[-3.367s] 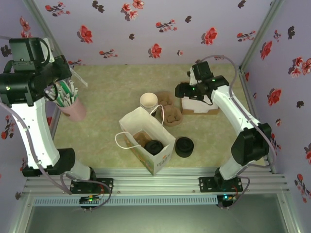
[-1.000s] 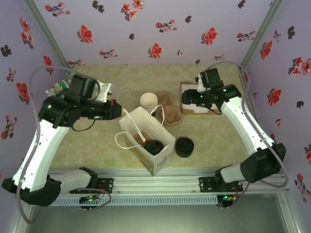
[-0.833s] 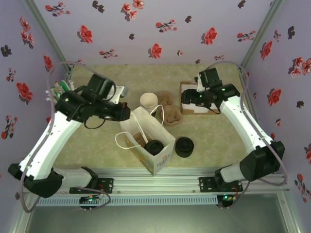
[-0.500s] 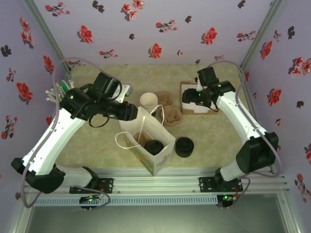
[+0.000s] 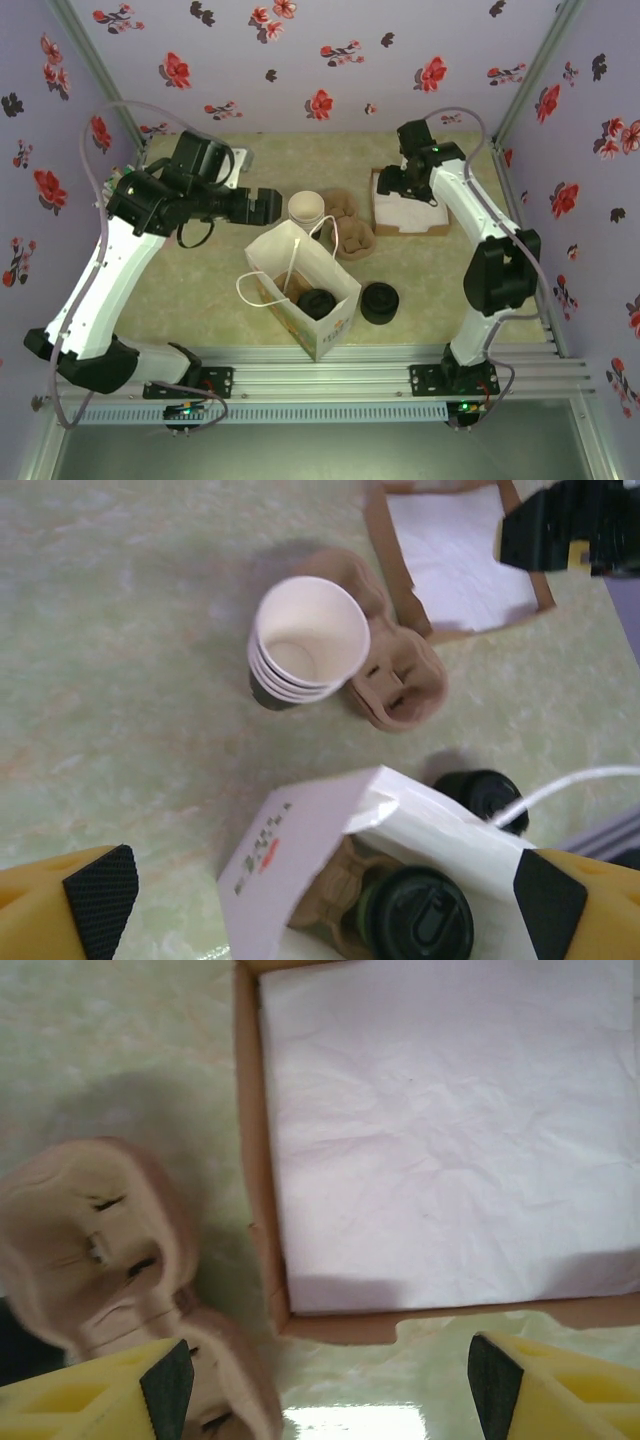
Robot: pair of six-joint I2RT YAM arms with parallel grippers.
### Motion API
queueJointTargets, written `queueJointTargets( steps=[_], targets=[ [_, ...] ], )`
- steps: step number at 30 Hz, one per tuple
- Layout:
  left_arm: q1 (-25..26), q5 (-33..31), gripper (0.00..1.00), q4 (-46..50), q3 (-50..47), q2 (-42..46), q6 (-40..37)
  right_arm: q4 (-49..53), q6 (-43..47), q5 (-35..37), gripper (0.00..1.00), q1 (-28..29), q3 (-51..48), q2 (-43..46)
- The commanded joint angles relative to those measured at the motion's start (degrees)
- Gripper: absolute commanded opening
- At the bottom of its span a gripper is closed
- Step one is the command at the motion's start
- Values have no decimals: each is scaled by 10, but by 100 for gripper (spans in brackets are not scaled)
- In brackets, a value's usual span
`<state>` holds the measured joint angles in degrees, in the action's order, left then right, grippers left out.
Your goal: Pack the takeout coffee
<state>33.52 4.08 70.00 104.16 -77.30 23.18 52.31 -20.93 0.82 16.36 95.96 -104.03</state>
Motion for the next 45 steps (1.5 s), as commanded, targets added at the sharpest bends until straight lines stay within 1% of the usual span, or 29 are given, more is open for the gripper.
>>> queueJointTargets(
  steps=[1,4,6,9,15,18,22,27,34,37,45],
  targets=[
    [-36,17,99,-43,2,-16,-9,37,18,50,75,-10,41,-47],
    [-65,42,99,-65,-3,-34,-9,51,26,71,73,-16,72,-88],
    [-79,54,99,-75,-6,-46,-9,56,31,72,67,-22,88,-112],
    [-97,74,99,-93,-10,-63,-9,59,36,66,62,-33,111,-145],
    [-118,104,99,-129,-6,-109,-9,68,51,47,58,-49,154,-204],
    [-120,114,99,-138,7,-142,-10,73,58,40,54,-55,171,-228],
    [-121,119,99,-146,25,-182,-11,71,66,27,52,-63,184,-252],
    [-121,137,99,-157,34,-208,-5,72,73,12,49,-69,195,-281],
    [-121,142,99,-160,31,-218,-4,68,75,-3,45,-71,195,-306],
    [-121,145,99,-161,29,-218,-2,69,77,-5,39,-70,199,-313],
    [-121,146,99,-156,31,-215,-4,76,75,-10,29,-71,201,-297]
  ],
)
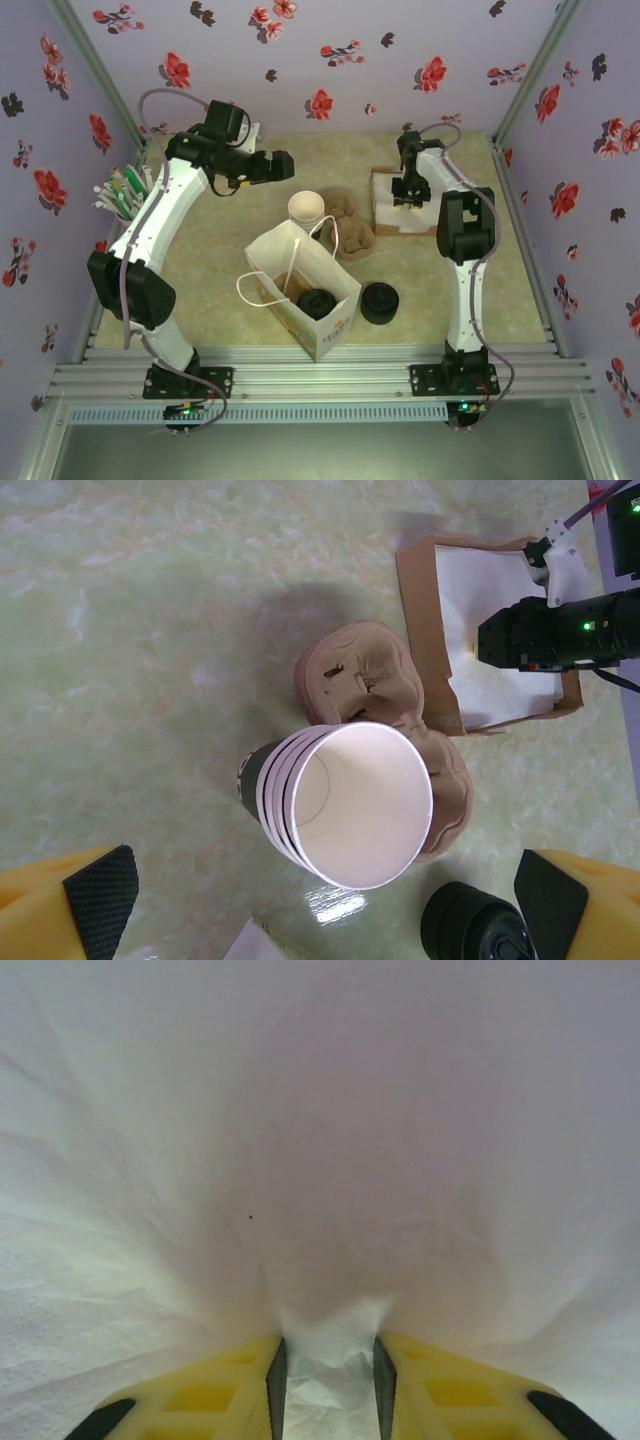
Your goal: Pack the takeout coffee
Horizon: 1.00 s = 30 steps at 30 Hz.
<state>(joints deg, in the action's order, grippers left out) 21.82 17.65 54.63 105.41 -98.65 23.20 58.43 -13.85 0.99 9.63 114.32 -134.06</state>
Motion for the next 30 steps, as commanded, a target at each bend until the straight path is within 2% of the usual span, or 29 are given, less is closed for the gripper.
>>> queueJointTargets(
  steps=[1,12,17,23,30],
  targets=[
    [-4,10,99,-3,18,-1,-5,15,4,-12,29,-4,20,7],
    [-5,12,99,-1,18,0,-6,18,4,-21,10,-3,23,17],
    [-4,11,99,1,20,0,-7,20,3,-14,10,-3,23,32],
    [-4,12,99,3,19,1,-7,23,2,-8,15,-3,25,48],
    [-4,11,99,2,16,5,-7,21,1,-10,13,-3,21,47]
  ],
)
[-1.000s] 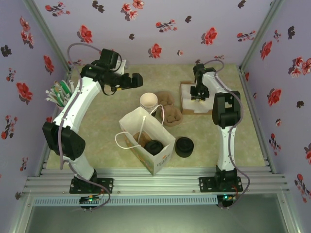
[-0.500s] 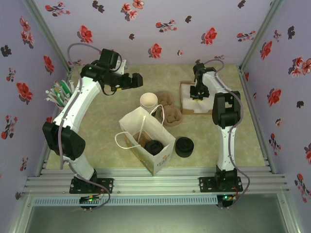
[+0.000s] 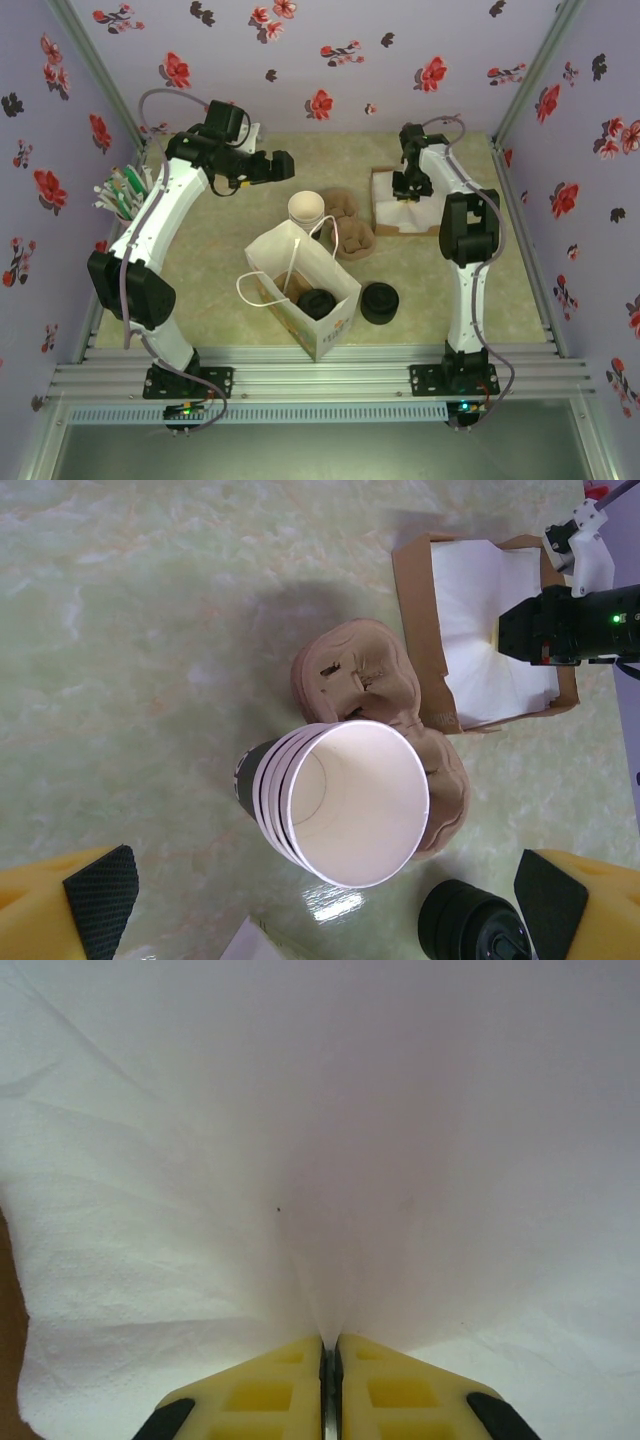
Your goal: Pack the takeout coffee
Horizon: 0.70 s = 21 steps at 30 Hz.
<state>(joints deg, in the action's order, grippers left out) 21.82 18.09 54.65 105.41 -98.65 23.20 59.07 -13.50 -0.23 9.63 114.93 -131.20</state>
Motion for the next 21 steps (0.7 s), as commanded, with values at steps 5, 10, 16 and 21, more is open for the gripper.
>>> queueJointTargets(
  steps=[5,10,16,21],
  targets=[
    [-5,7,99,2,13,8,-7,16,-3,5,10,-3,12,29],
    [-5,7,99,-1,10,14,-5,10,-5,16,10,-3,-1,61],
    [-4,7,99,-6,3,25,-3,-5,-9,22,8,-3,-20,96],
    [-4,7,99,-11,-4,38,0,-33,-13,25,0,-4,-49,137]
  ],
)
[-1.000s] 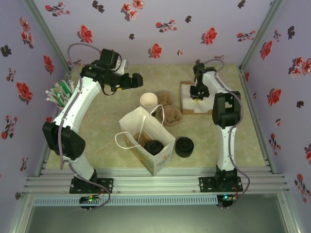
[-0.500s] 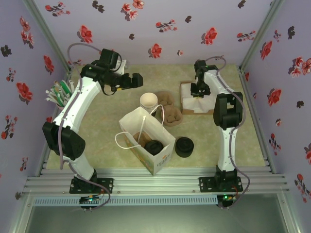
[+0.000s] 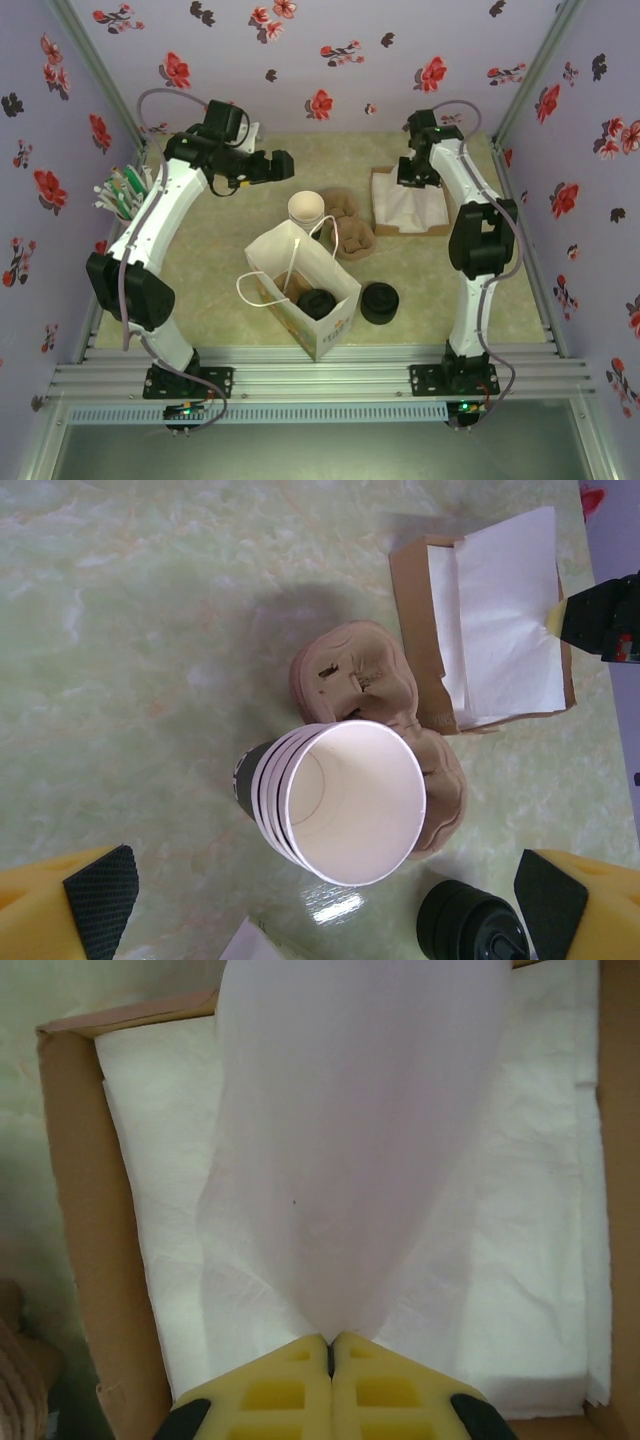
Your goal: Pack the takeout coffee
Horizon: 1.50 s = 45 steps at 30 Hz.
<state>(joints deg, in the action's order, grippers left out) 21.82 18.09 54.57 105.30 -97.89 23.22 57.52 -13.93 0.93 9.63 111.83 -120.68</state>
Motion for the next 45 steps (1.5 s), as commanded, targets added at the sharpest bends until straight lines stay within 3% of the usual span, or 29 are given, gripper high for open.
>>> queueJointTargets(
  steps=[1,14,27,34,40,45],
  targets=[
    [-4,7,99,-11,-3,33,0,-22,-9,14,0,-3,-23,41],
    [-2,37,97,-61,-14,79,18,-85,-11,-8,0,-1,-66,154],
    [75,52,74,-29,158,39,24,-173,-27,-158,0,51,-95,318],
    [134,20,76,-39,183,56,-109,-163,-56,-294,0,74,-58,334],
    [161,-3,99,-54,161,82,-230,-126,-58,-368,0,87,-35,333],
    [176,-3,99,-57,146,89,-302,-98,-57,-413,0,94,-24,336]
  ],
)
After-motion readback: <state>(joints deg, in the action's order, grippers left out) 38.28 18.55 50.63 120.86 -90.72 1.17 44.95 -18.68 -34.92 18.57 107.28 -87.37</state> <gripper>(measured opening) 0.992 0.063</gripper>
